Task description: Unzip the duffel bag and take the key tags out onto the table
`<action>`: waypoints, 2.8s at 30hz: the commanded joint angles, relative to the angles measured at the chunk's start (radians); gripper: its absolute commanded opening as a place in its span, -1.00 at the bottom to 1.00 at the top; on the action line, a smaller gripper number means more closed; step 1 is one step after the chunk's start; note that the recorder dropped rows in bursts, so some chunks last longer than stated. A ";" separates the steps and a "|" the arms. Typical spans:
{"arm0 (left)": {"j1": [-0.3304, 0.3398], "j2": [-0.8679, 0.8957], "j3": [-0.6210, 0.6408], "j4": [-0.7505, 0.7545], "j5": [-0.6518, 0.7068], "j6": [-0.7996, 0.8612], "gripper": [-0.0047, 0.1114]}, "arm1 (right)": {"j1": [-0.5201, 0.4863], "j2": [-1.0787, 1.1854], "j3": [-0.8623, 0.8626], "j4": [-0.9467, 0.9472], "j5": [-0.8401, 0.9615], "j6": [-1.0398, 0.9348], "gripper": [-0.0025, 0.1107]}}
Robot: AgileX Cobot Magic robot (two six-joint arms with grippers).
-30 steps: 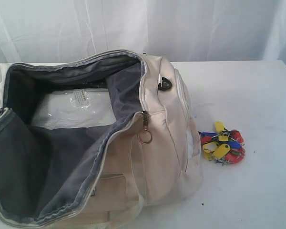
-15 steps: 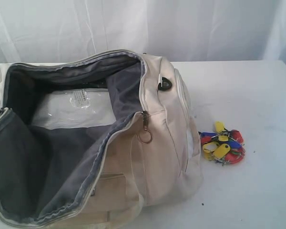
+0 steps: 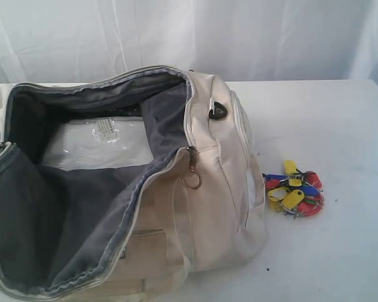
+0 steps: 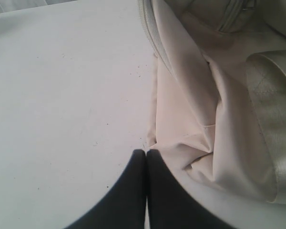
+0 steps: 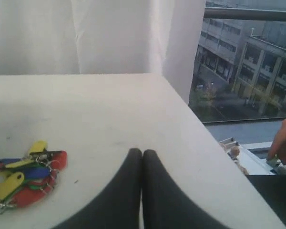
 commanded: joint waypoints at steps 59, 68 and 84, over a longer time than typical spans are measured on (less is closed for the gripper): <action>0.001 -0.005 0.004 0.001 0.001 0.003 -0.92 | 0.069 -0.003 0.005 0.066 0.125 -0.092 -0.96; 0.001 -0.005 0.004 0.001 0.001 0.003 -0.92 | 0.069 -0.003 0.005 0.066 0.125 -0.092 -0.96; 0.001 -0.005 0.004 -0.028 0.001 0.003 -0.92 | 0.069 -0.003 0.005 0.066 0.125 -0.092 -0.96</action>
